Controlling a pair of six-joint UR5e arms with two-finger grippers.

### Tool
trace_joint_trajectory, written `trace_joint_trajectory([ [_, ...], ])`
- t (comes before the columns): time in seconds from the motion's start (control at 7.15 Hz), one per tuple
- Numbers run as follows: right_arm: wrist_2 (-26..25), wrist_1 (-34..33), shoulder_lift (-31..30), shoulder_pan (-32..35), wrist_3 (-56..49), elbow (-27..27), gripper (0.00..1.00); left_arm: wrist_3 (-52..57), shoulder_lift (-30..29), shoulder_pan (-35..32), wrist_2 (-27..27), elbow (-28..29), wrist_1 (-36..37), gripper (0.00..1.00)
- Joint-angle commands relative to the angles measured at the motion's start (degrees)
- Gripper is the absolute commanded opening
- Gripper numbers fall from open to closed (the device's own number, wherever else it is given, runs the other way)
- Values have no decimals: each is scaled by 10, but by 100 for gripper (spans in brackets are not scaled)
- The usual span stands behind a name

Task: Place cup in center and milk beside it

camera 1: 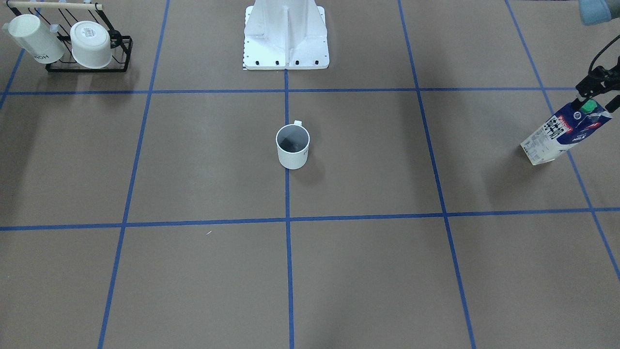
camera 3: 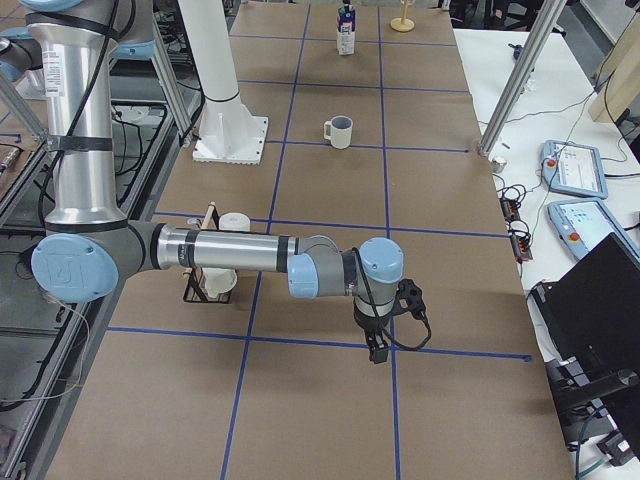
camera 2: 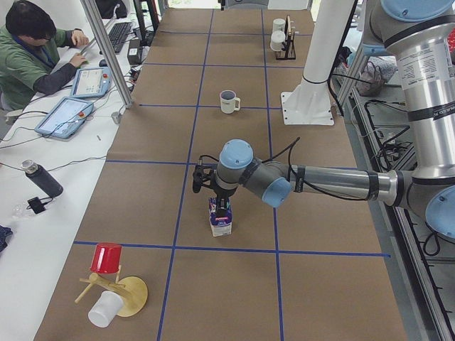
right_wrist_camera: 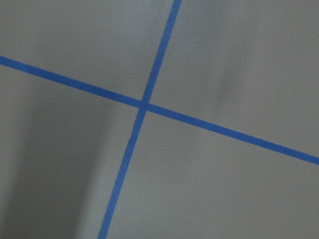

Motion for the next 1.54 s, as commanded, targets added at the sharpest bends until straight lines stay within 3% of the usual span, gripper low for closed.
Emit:
trace_joint_trajectory([
  [0.0, 0, 0, -1, 0, 4, -1, 100, -20, -23, 25, 25, 19, 1, 98],
  [0.7, 0, 1, 1, 0, 5, -1, 100, -7, -29, 54, 65, 38, 2, 97],
  [0.84, 0, 1, 1, 0, 6, -1, 100, 1, -28, 55, 65, 38, 2, 92],
  [0.98, 0, 1, 1, 0, 6, -5, 100, 19, -27, 55, 65, 39, 2, 72],
  [1.12, 0, 1, 1, 0, 6, -5, 100, 36, -27, 55, 65, 41, 2, 43],
  [1.4, 0, 1, 1, 0, 6, -5, 100, 43, -27, 55, 65, 41, 2, 22],
])
